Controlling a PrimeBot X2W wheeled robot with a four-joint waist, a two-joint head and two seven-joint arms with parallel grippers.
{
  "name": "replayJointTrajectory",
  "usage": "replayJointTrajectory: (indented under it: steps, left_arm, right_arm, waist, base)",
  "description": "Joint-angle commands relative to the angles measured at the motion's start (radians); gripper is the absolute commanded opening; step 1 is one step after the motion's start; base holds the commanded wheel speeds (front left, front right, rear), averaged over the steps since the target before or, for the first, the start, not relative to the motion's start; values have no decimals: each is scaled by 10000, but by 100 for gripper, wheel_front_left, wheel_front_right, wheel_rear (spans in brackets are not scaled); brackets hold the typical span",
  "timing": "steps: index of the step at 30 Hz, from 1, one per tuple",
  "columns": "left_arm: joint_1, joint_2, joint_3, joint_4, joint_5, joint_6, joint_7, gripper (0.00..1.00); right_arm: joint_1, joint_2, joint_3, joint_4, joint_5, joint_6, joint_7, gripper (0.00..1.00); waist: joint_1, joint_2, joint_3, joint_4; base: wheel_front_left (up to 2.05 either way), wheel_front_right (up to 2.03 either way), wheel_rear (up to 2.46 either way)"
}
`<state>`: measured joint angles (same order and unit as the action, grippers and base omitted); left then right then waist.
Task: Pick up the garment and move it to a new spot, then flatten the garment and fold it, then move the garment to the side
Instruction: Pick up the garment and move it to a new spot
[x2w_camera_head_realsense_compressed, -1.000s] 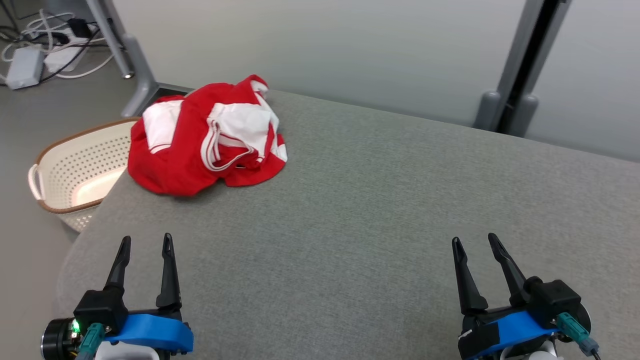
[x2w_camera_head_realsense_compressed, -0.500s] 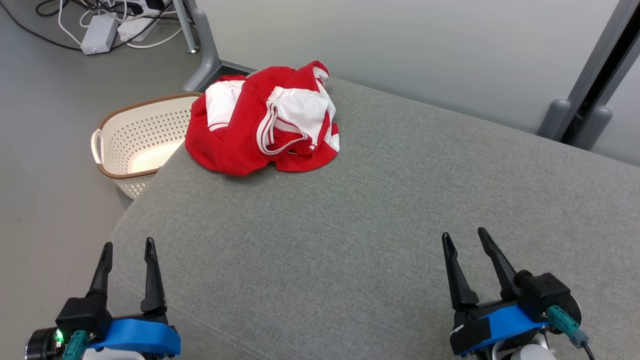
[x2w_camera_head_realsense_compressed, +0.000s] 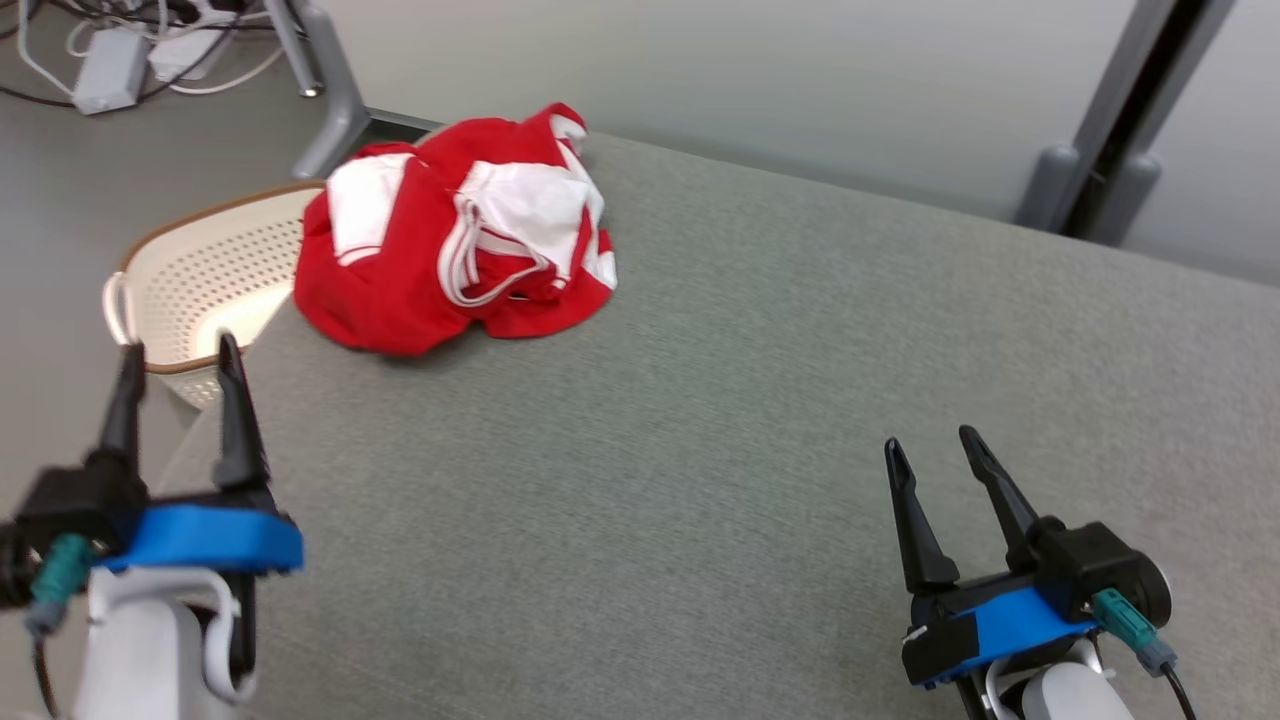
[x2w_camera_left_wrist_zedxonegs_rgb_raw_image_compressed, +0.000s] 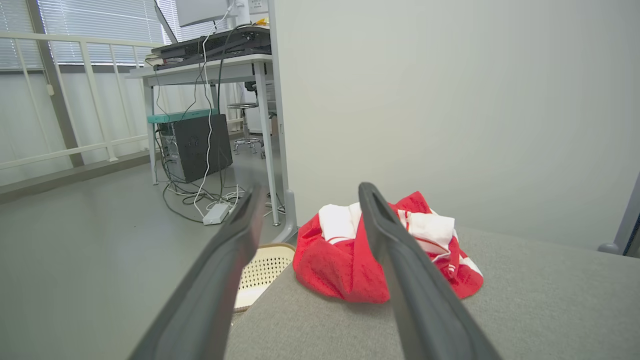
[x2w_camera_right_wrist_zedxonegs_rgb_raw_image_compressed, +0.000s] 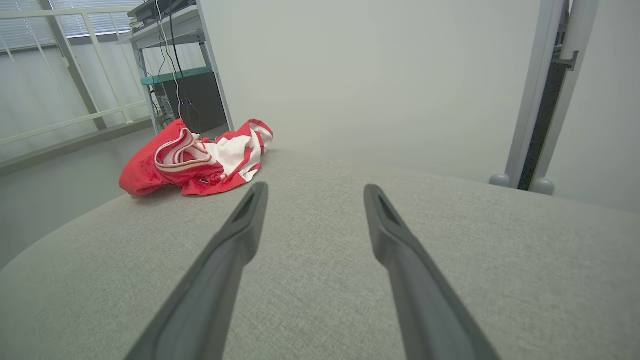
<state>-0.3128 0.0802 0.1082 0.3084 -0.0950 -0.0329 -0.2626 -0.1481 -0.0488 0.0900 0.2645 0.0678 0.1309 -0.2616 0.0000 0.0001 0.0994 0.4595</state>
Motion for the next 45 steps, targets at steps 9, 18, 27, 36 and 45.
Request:
replayJointTrajectory:
  steps: [9, 18, 27, 36, 45]
  left_arm:
    - [-2857, 872, 810, 753, -203, -296, -33, 100]
    - [-5037, 1943, 1246, 2901, -377, -470, -33, 100]
    - [-6361, 2377, 956, 5895, -448, -627, 261, 100]
    - [-6845, 2273, 722, 8462, -676, -764, 1200, 100]
    - [-6850, 2056, 576, 9584, -1060, -910, 2579, 58]
  right_arm:
    - [-814, -123, -89, -403, -812, -3, -52, 100]
    - [-1303, -376, -257, -1079, -1256, -3, -52, 100]
    - [-1519, -535, -443, -1571, -1494, -3, -52, 100]
    - [-1663, -534, -506, -1618, -1597, -3, -53, 100]
    - [-1777, -546, -384, -1514, -1544, -3, -53, 100]
  waist:
    - [0, -1, 1722, -1861]
    - [0, -1, 3004, -2842]
    - [0, -1, 3835, -3083]
    - [0, -1, 4211, -2961]
    - [0, -1, 4300, -2906]
  base:
    - [0, 0, 0]
    - [0, 0, 0]
    - [0, 0, 0]
    - [0, 0, 0]
    - [0, 0, 0]
